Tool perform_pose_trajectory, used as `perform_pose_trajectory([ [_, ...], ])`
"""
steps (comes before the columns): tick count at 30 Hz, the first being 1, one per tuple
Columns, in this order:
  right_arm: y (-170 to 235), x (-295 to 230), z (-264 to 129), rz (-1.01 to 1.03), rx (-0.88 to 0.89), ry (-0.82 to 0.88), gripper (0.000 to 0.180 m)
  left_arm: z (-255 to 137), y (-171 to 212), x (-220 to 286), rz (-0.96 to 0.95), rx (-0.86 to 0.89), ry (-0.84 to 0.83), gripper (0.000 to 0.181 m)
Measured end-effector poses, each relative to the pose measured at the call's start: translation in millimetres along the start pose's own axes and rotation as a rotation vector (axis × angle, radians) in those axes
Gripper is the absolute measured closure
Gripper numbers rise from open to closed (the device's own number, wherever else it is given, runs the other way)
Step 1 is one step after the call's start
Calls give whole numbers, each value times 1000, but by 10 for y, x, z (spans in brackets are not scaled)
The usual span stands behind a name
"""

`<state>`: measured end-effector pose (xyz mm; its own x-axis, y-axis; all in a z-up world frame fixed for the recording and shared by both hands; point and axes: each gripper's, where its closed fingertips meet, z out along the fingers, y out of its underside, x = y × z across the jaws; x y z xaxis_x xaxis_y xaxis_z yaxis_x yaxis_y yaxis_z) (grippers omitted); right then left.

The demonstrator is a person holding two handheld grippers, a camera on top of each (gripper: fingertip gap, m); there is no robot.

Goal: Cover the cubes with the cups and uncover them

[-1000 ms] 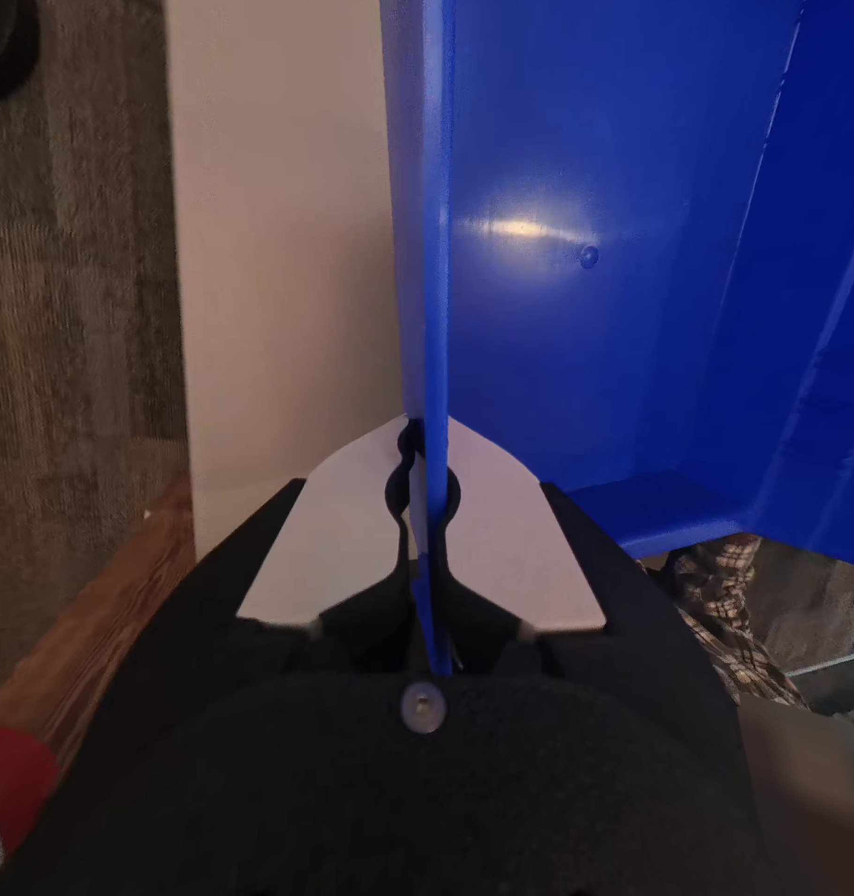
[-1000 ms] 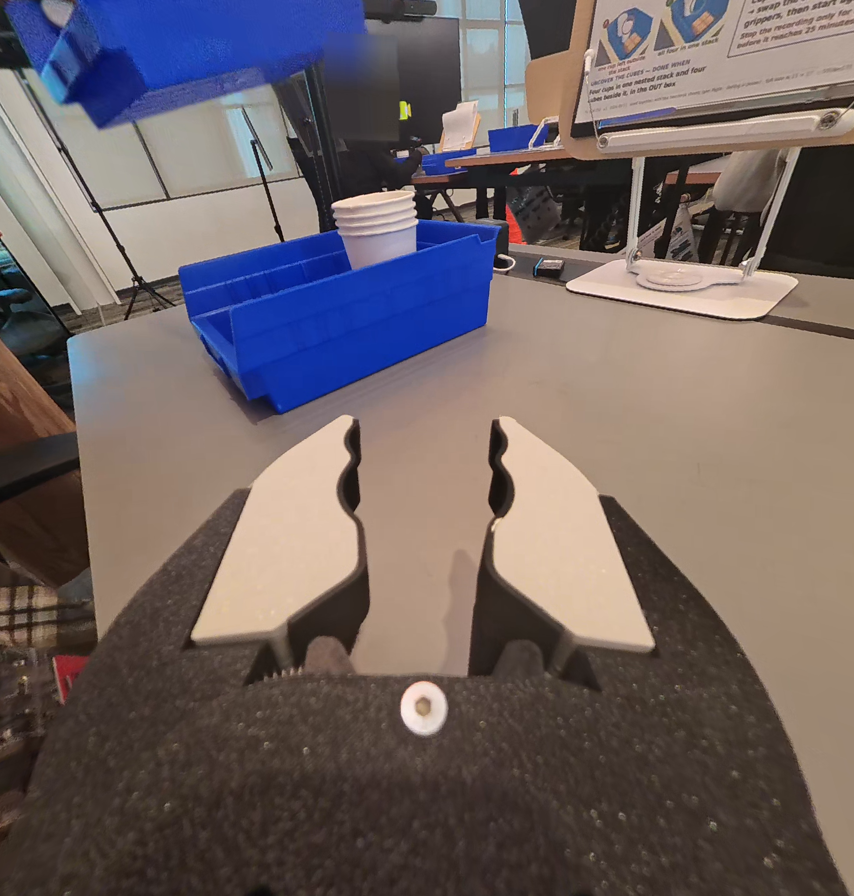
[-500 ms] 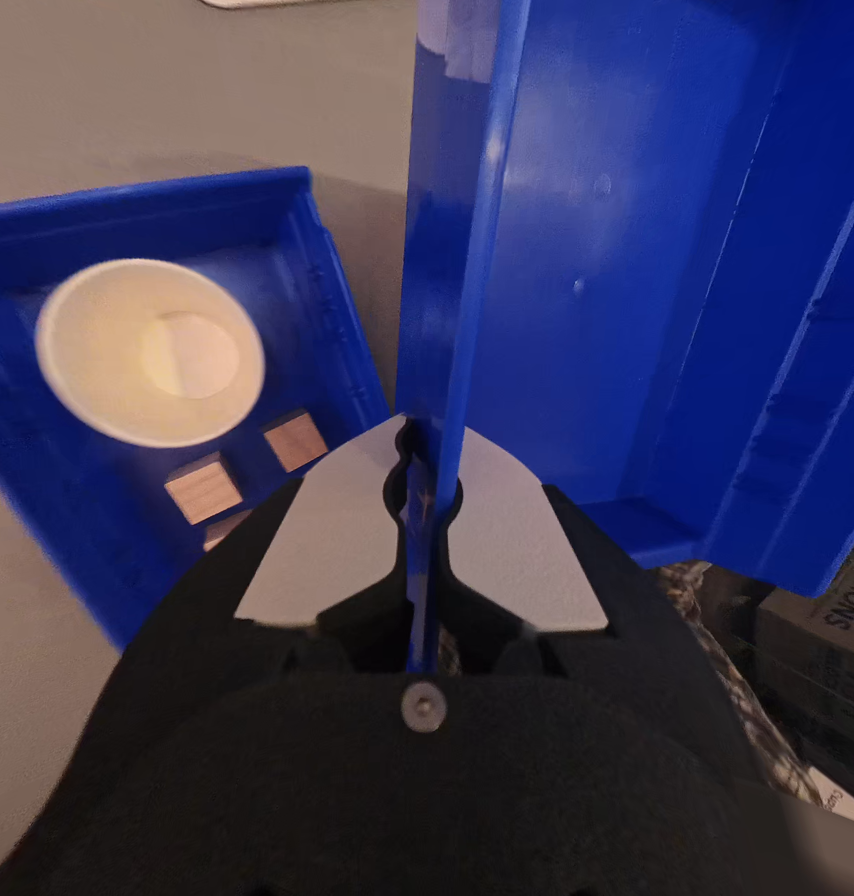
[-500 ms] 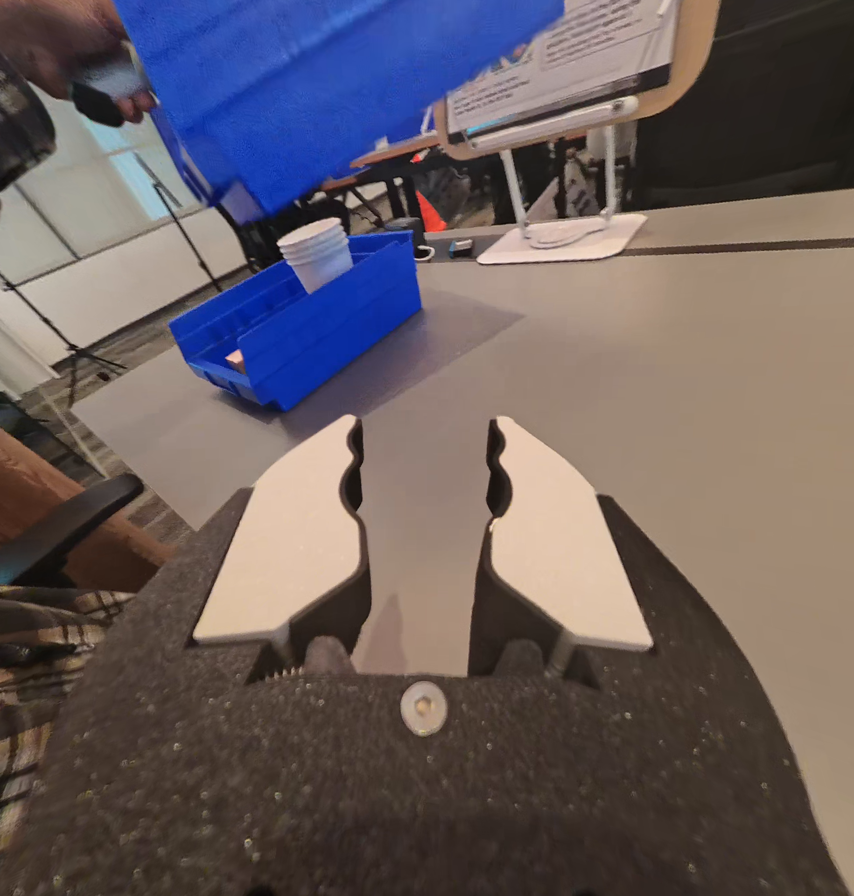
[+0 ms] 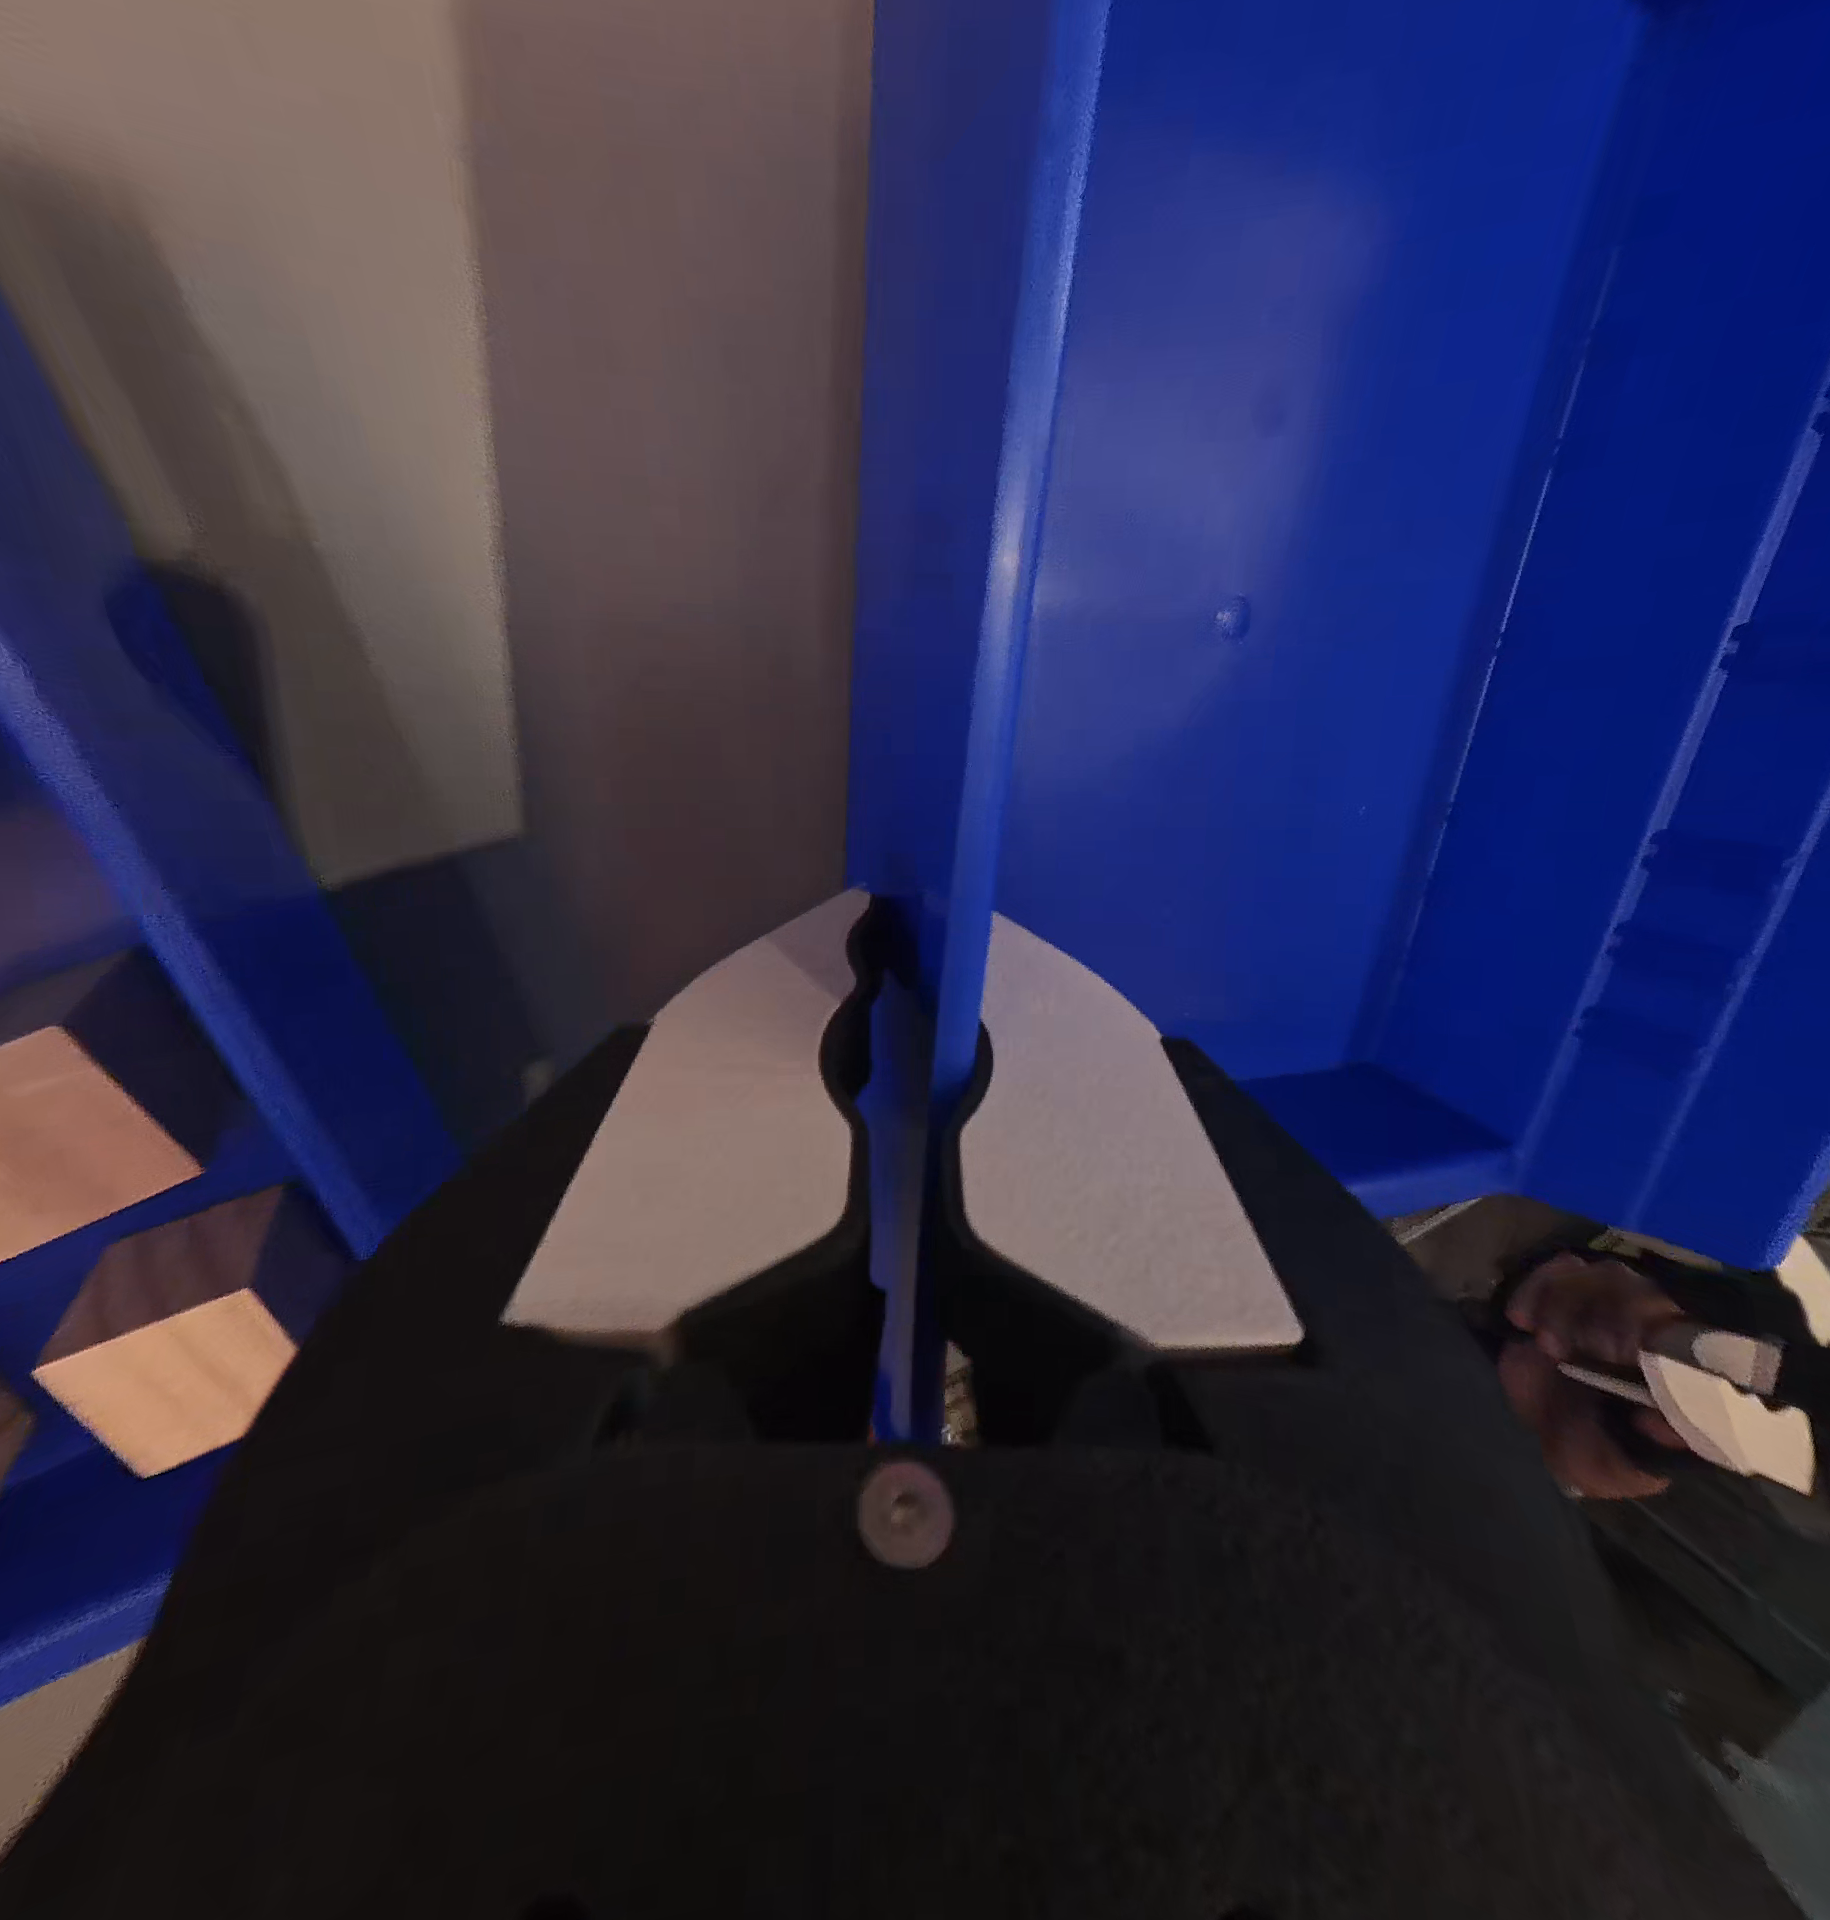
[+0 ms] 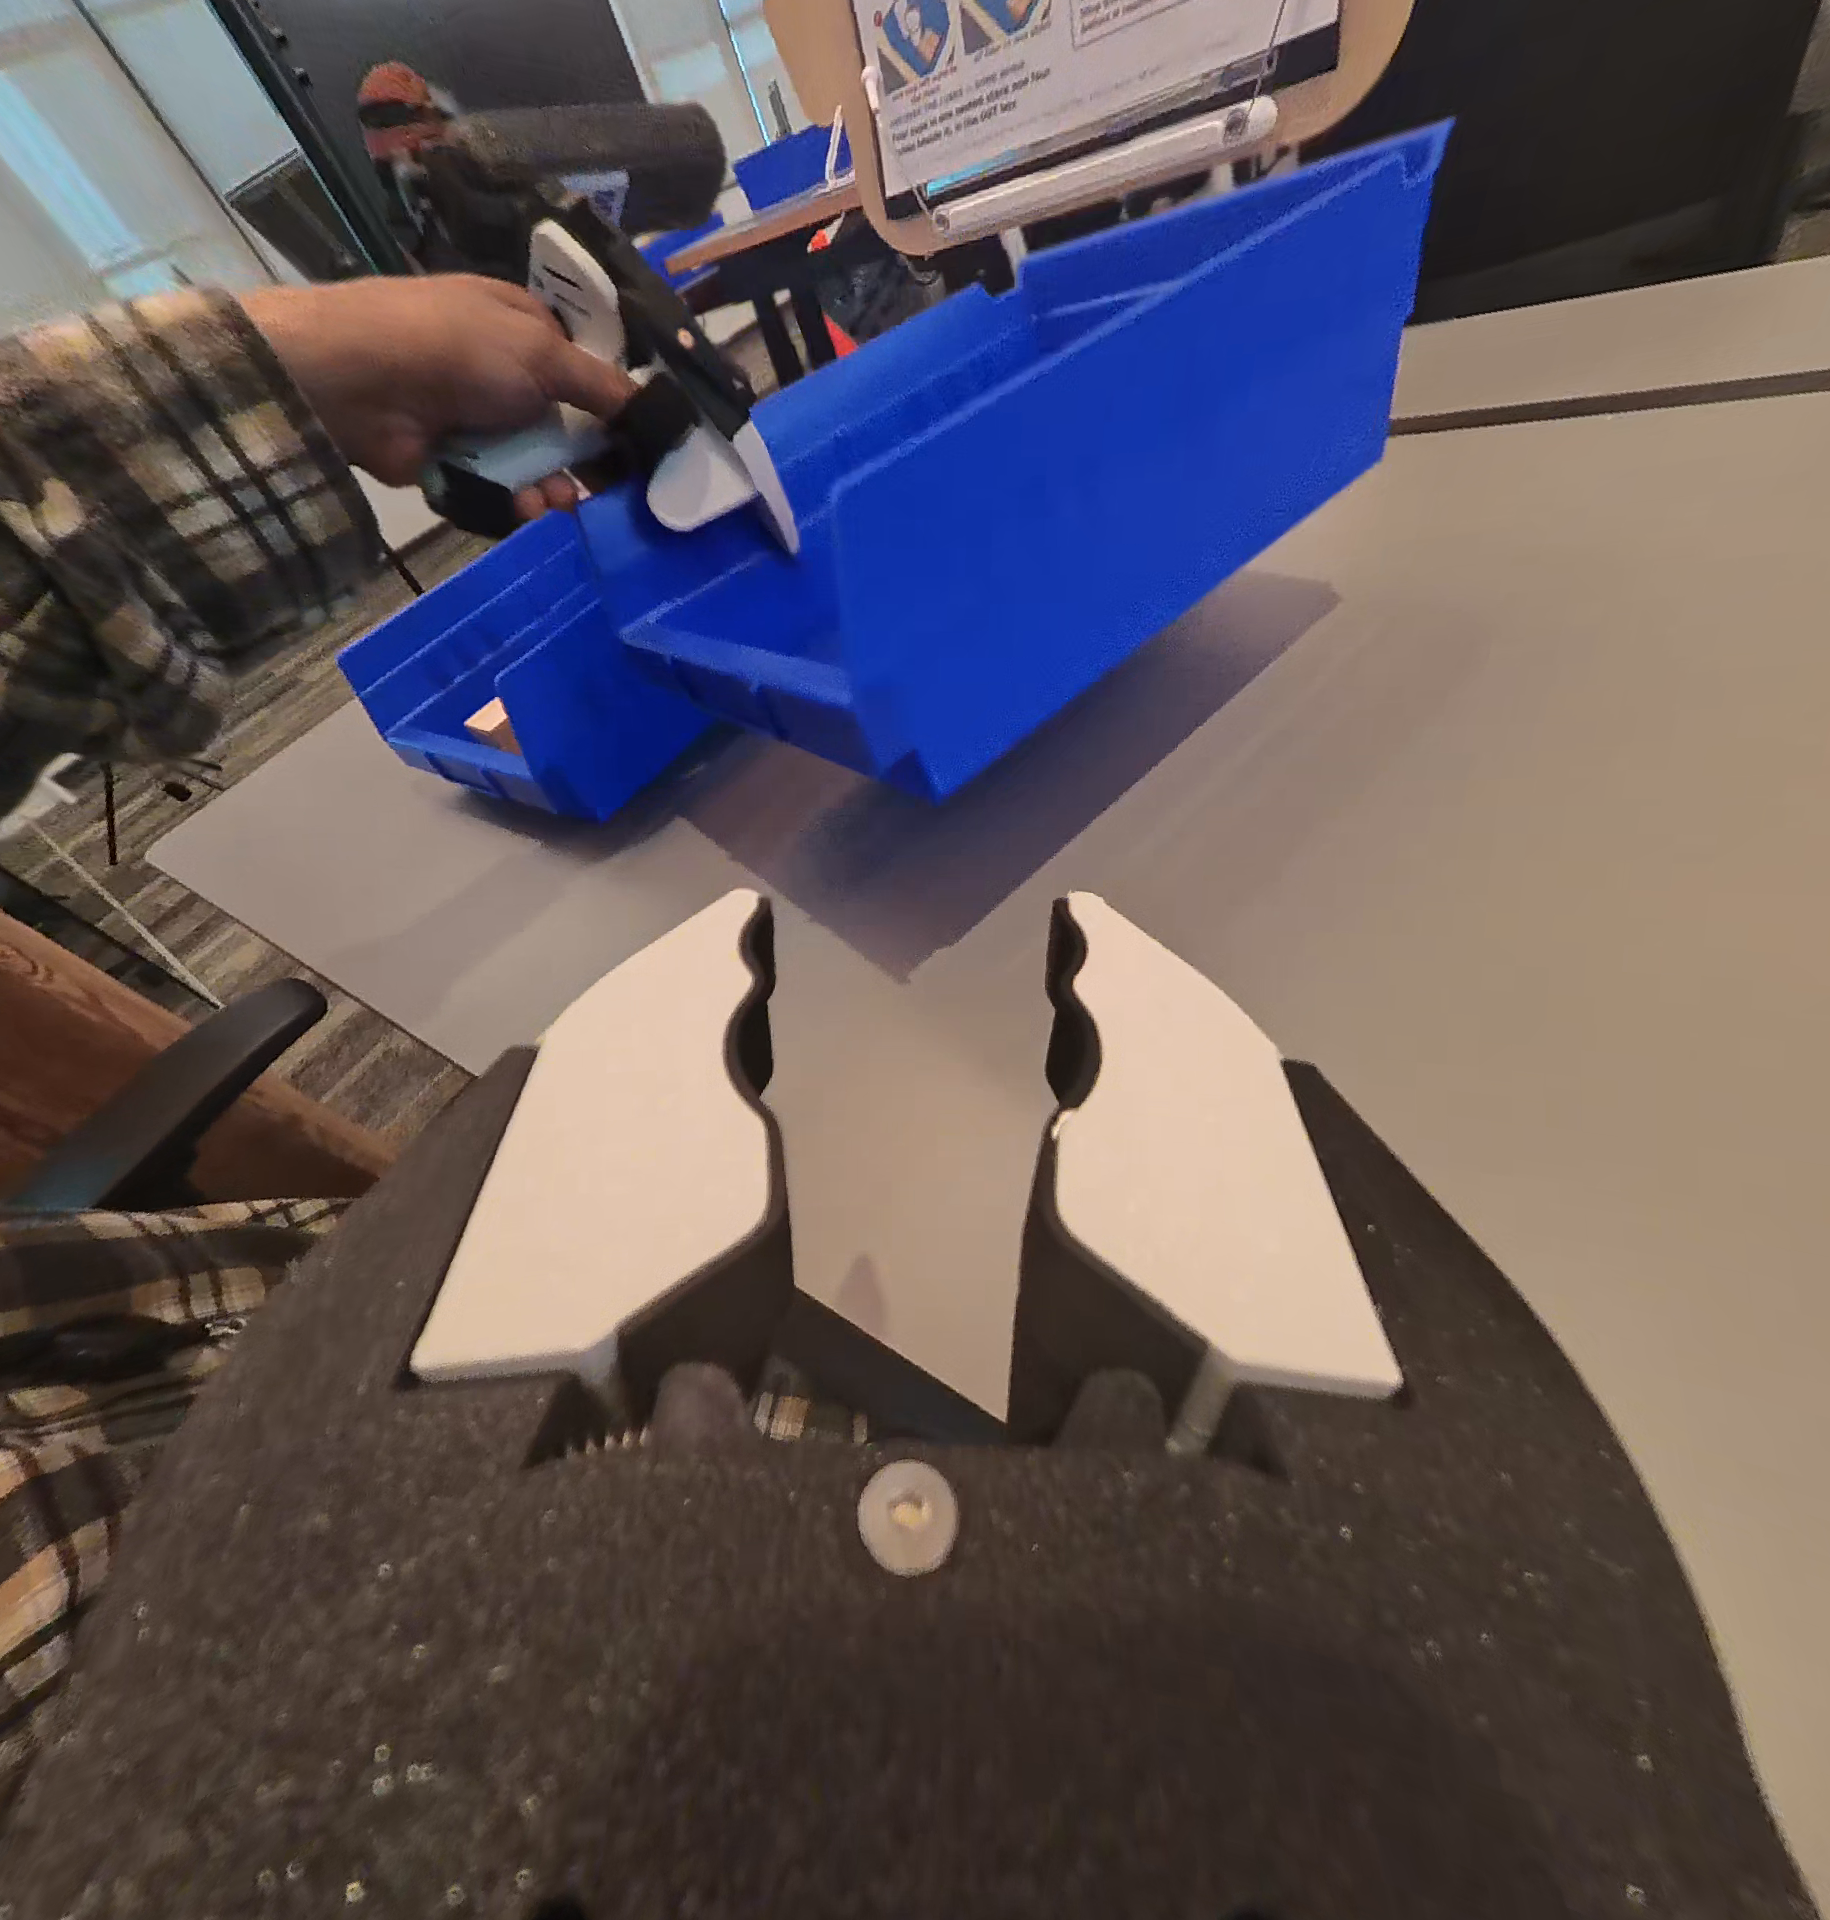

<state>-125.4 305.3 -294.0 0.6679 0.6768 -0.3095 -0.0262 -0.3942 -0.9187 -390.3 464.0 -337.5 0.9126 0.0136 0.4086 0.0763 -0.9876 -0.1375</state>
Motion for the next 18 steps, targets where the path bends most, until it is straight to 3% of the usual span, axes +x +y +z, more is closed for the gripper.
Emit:
perform_pose_trajectory([
  [6, 9, 5, 74, 6, -35, -13, 129, 408, 125, -176, -56, -4, -62, 173],
  [10, 4, 55, 139, 0, -79, 26, 113, 479, 106, -65, -82, 46, 43, 162],
  [14, -137, 106, 221, 3, -119, 61, 96, 305, -8, 139, -118, 182, 271, 133],
  [18, -335, 221, 359, 3, -251, 110, 92, -157, 10, 291, -8, 287, 398, 123],
])
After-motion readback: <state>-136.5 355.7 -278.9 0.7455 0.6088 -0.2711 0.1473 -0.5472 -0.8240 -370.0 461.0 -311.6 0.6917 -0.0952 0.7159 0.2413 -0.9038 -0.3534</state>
